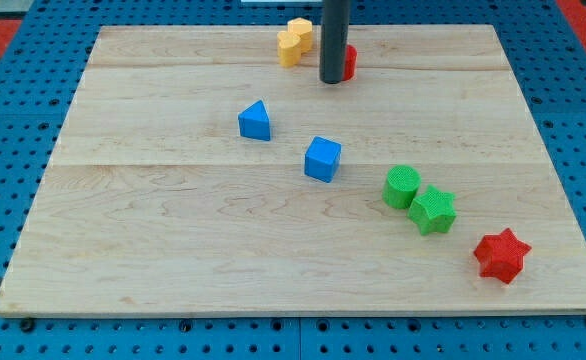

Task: Slide blue triangle towards top center

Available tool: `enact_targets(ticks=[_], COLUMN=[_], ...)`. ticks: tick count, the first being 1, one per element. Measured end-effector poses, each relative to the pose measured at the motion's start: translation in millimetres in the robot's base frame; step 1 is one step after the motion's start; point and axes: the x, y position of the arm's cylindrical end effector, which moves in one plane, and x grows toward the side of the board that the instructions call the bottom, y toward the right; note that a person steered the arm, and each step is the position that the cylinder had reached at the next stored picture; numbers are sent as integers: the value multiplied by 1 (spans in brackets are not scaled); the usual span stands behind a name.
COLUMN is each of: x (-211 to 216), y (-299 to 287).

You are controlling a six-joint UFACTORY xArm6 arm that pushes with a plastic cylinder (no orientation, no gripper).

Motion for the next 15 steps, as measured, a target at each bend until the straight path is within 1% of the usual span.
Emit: enact_targets(ticks=[1,2,3,4,5,6,7,8,9,10,11,12,13,14,15], x=[14,-13,-19,37,45,62,129,98,87,59,70,57,41,26,4], y=[28,19,-35,-32,-123,-223,-175,-109,-49,-94,-103,-122,-109,-70,-46])
